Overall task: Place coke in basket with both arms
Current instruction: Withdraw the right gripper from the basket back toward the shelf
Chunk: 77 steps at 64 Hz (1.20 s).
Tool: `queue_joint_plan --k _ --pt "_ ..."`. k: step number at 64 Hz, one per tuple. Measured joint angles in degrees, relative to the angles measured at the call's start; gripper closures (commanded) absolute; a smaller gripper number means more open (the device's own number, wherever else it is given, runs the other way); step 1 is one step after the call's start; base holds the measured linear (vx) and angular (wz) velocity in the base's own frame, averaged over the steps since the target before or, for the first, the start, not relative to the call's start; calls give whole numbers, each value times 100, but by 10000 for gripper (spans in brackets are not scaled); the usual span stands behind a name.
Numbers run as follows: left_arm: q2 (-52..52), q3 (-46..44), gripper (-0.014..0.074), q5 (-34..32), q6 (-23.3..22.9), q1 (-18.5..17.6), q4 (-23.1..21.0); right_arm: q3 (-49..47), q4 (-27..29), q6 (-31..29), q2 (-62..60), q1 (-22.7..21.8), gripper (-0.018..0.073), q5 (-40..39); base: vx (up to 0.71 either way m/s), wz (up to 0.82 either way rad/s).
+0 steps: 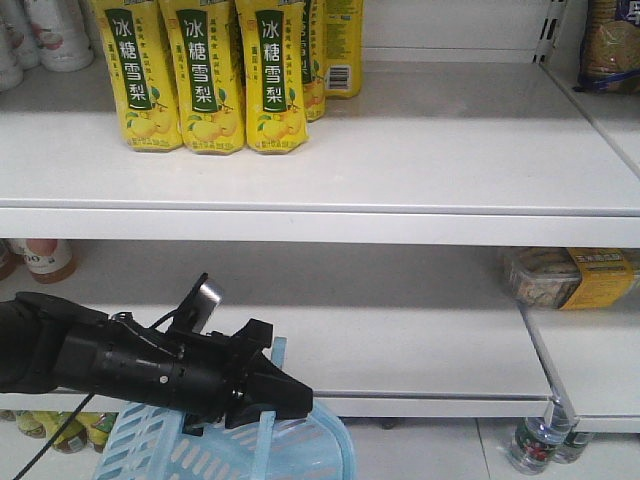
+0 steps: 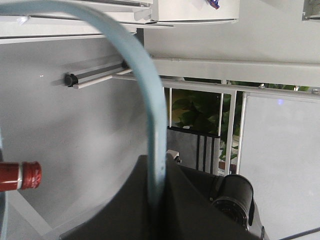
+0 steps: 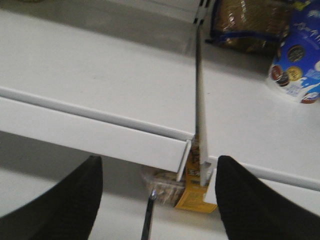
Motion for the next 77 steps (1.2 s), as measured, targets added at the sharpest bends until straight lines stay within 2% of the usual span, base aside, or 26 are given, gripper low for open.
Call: queue_joint_plan --k 12,26,51,54,58,69,77 --pt "0 0 602 4 0 0 0 1024 119 38 -720 0 94 -959 0 0" --pt "0 0 602 4 0 0 0 2012 808 49 -1660 0 94 -2065 0 0" --pt "0 0 602 6 0 0 0 2558 934 40 -1991 0 102 -1353 0 0" --pt "0 0 602 6 0 0 0 2563 934 40 -1991 0 134 -1362 0 0" --pt "0 0 602 6 0 0 0 2569 934 37 -1991 0 226 -1362 0 0" --pt "0 0 602 6 0 0 0 2569 934 33 -1991 0 579 -1367 0 0" --pt "0 0 602 6 0 0 0 2569 955 33 -1991 0 570 -1414 0 0"
